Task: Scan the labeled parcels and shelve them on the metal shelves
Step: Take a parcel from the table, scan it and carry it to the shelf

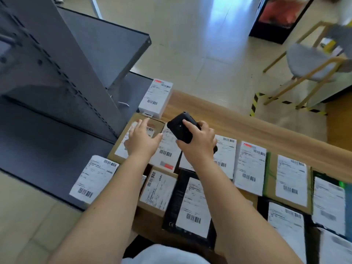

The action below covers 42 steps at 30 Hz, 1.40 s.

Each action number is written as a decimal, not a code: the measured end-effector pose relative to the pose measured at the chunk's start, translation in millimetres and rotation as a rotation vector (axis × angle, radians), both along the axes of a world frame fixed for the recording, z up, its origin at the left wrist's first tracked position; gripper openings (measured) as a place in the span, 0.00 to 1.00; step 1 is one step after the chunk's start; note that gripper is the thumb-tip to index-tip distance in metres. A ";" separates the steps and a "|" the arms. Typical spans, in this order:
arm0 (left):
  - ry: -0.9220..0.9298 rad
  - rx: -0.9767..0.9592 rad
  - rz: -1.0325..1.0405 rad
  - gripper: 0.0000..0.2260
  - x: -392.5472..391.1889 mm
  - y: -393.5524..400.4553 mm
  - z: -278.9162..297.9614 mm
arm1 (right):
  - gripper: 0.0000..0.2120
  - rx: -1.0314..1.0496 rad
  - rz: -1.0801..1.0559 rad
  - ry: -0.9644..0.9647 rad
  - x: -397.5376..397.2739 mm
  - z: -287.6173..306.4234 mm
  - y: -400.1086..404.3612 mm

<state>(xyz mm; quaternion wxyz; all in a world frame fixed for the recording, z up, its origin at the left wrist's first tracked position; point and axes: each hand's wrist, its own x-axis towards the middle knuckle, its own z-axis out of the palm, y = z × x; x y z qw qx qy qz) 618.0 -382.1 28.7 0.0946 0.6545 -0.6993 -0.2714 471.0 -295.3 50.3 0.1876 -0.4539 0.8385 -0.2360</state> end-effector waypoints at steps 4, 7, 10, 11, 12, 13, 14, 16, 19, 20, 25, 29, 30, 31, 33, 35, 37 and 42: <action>0.002 0.050 -0.001 0.34 -24.8 -40.5 -19.1 | 0.30 -0.005 -0.046 -0.041 -11.5 -19.5 -28.4; -0.100 0.014 -0.054 0.36 -45.2 -81.6 -31.6 | 0.30 0.008 -0.083 -0.043 -21.9 -33.0 -54.8; -0.240 0.016 -0.111 0.38 -60.8 -118.5 -43.7 | 0.29 0.013 -0.094 -0.029 -32.0 -43.7 -77.4; -0.268 0.036 -0.106 0.40 -64.1 -128.2 -47.7 | 0.29 0.015 -0.101 -0.022 -34.5 -46.2 -83.0; -0.279 0.063 -0.086 0.43 -66.7 -136.6 -51.7 | 0.29 0.013 -0.107 -0.019 -36.2 -48.6 -87.4; -0.286 0.093 -0.059 0.46 -68.6 -144.2 -56.2 | 0.29 0.005 -0.113 -0.018 -37.4 -50.5 -91.0; -0.301 0.122 -0.038 0.48 -69.5 -151.0 -60.9 | 0.29 0.000 -0.119 -0.019 -37.8 -52.1 -94.4; -0.331 0.167 -0.024 0.50 -69.2 -162.1 -68.2 | 0.29 0.001 -0.128 -0.029 -38.1 -54.9 -99.9; -0.306 0.128 -0.037 0.51 -65.8 -170.6 -73.7 | 0.29 0.024 -0.129 -0.039 -38.5 -55.8 -103.7; -0.279 0.102 -0.038 0.51 -64.6 -171.9 -74.6 | 0.29 0.032 -0.127 -0.035 -38.9 -54.8 -103.1; -0.140 -0.113 -0.111 0.47 -61.7 -171.5 -62.6 | 0.29 0.013 -0.112 -0.021 -43.0 -37.0 -89.5; -0.084 -0.346 -0.343 0.45 -64.2 -151.5 -41.9 | 0.29 -0.016 -0.147 -0.175 -56.7 -15.3 -63.6; -0.059 -0.392 -0.377 0.45 -64.5 -143.1 -38.0 | 0.29 -0.030 -0.165 -0.274 -61.1 -8.1 -54.6; -0.033 -0.432 -0.402 0.45 -65.0 -133.7 -33.6 | 0.29 -0.050 -0.184 -0.388 -65.1 0.6 -44.8; -0.004 -0.500 -0.443 0.43 -66.3 -111.9 -21.1 | 0.28 -0.107 -0.223 -0.650 -70.0 20.7 -24.6; -0.006 -0.563 -0.471 0.39 -66.7 -88.3 -4.7 | 0.23 -0.104 -0.247 -0.895 -70.3 38.2 -4.9; -0.023 -0.600 -0.482 0.38 -64.6 -63.9 9.6 | 0.17 -0.028 -0.245 -1.071 -65.9 50.7 13.6; -0.121 -0.656 -0.421 0.39 -46.8 2.1 38.7 | 0.19 0.219 -0.303 -1.389 -57.4 70.5 63.3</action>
